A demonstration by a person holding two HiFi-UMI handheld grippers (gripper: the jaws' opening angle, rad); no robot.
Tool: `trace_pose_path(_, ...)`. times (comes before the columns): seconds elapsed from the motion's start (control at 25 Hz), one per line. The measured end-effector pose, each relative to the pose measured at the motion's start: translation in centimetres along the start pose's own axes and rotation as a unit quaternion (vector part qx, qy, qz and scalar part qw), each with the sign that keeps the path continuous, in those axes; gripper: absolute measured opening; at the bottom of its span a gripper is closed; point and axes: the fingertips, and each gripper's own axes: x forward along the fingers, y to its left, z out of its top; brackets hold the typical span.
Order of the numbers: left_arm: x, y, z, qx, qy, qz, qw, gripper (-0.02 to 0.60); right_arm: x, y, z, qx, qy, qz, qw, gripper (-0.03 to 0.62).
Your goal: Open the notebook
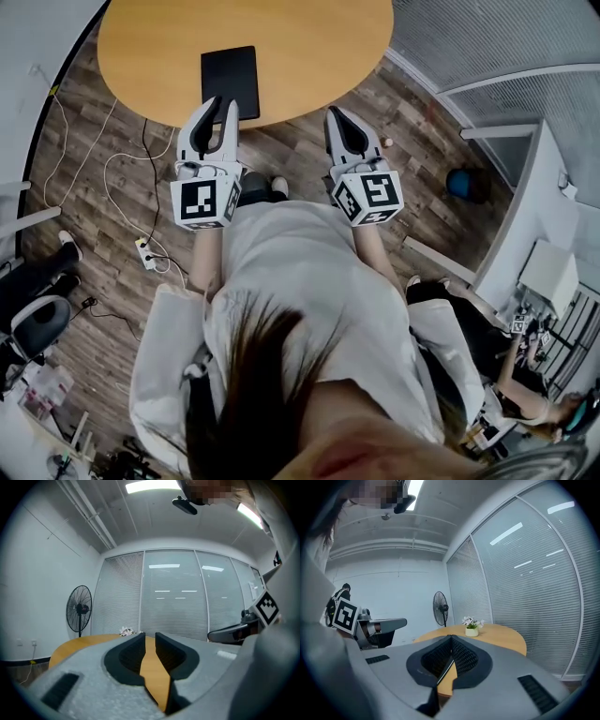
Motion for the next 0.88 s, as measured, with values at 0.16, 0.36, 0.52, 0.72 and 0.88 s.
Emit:
trace_pose_path(0.16,0.3,0.7,-0.2,0.004,0.004,0.005,1.0000,0.080,0.1,-0.9,-0.2,0.009,0.000,-0.011,1.000,0.001)
trace_pose_path(0.36,1.3,2.9,-0.1,0.002,0.005,0.013,0.9999,0.080,2.0,-1.2,-0.2,0.013,0.006,-0.016,1.000,0.000)
trace_pose_path(0.52,2.7,5.1,-0.1,0.001,0.004,0.012,0.9999,0.080,4.8,-0.6,0.3,0.012,0.006,-0.013,1.000,0.001)
trace_pose_path(0.72,4.9,8.2,0.6,0.001,0.006,0.004,1.0000,0.080,8.8,0.7,1.6,0.010,0.004,-0.007,1.000,0.001)
trace_pose_path(0.88,6.1,10.4,1.3,0.000,0.006,-0.006,1.0000,0.080,11.1,2.0,2.6,0.009,0.004,-0.006,1.000,0.001)
